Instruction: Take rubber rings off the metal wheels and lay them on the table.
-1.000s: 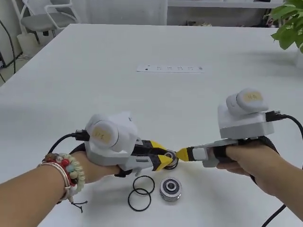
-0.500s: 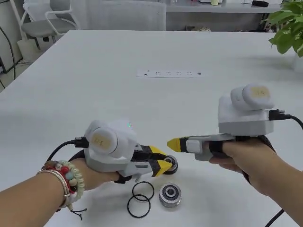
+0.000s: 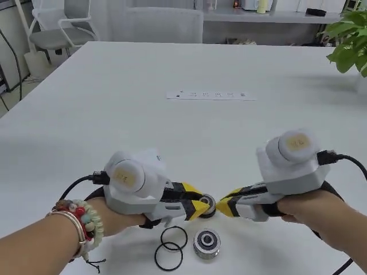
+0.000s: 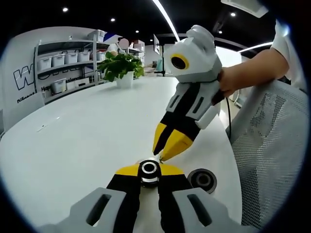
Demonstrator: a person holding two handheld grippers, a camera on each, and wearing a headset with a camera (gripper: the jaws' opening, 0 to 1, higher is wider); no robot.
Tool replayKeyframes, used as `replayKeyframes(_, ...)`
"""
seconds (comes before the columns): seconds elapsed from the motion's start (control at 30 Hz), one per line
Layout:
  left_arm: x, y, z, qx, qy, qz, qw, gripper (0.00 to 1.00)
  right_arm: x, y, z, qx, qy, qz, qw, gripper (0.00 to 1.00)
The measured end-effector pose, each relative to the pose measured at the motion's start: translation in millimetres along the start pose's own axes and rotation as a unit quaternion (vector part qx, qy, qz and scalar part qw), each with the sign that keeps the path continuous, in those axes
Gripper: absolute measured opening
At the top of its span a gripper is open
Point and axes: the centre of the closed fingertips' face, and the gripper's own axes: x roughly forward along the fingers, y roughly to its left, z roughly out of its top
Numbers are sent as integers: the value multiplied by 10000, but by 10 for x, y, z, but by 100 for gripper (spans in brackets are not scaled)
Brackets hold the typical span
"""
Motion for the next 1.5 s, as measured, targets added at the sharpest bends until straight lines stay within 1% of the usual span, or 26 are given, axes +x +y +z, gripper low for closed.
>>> replayKeyframes(0.07, 1, 1, 1, -5, -3, -3, 10000, 8, 3, 8, -15, -29, 3, 22, 10000, 9)
replayKeyframes(0.13, 1, 1, 1, -7, -5, -8, 10000, 8, 20, -1, -36, -148, 46, -10, 9999, 11)
replayKeyframes(0.23, -1, 3, 1, -19, -5, -8, 10000, 8, 36, 22, -58, -171, 51, 30, 9998, 14)
replayKeyframes(0.27, -1, 4, 1, -15, -6, -7, 10000, 8, 50, 27, -65, -175, 35, 44, 9998, 16)
replayKeyframes(0.3, -1, 4, 1, -15, -6, -6, 10000, 8, 72, 60, -71, -230, 18, 130, 9996, 20)
replayKeyframes(0.33, -1, 4, 1, -17, -7, -6, 10000, 8, 80, 78, -74, -256, 27, 157, 9995, 22)
replayKeyframes(0.43, 0, 5, 2, -21, -11, -6, 10000, 8, 104, 85, -39, -368, -51, 83, 9993, 23)
replayKeyframes(0.53, 1, 5, 3, -26, -18, -3, 10000, 8, 156, 91, -23, -364, -96, 39, 9993, 29)
replayKeyframes(0.57, 1, 6, 3, -28, -19, -2, 10000, 8, 154, 98, -1, -453, -151, 37, 9989, 29)
replayKeyframes(0.67, 2, 7, 3, -29, -20, -2, 10000, 8, 154, 87, 14, -484, -153, -14, 9987, 28)
replayKeyframes(0.77, 2, 9, 2, -29, -22, 0, 10000, 8, 138, 132, 20, -586, -170, 100, 9981, 23)
replayKeyframes(0.8, 1, 9, 2, -29, -22, -1, 10000, 8, 137, 125, 23, -681, -168, 90, 9975, 23)
replayKeyframes(1.0, 0, 7, 0, -28, -16, -3, 10000, 8, 101, 110, -19, -786, -118, 145, 9967, 18)
replayKeyframes(1.03, -2, 11, -1, -26, -12, 7, 10000, 8, 85, 85, -48, -890, -36, 110, 9960, 13)
replayKeyframes(1.1, -6, 17, -2, -42, -12, 18, 10000, 8, 59, 68, -61, -900, -56, 100, 9959, 5)
replayKeyframes(1.13, -6, 16, -3, -45, -14, 15, 10000, 8, 55, 49, -56, -893, -65, 60, 9960, 4)
replayKeyframes(1.3, -10, 13, -4, -60, -6, 26, 10000, 8, 82, 54, -50, -948, -30, 29, 9955, 3)
replayKeyframes(1.5, -16, 17, -6, -79, 11, 38, 10000, 8, 91, 30, -46, -1105, 43, -160, 9937, 0)
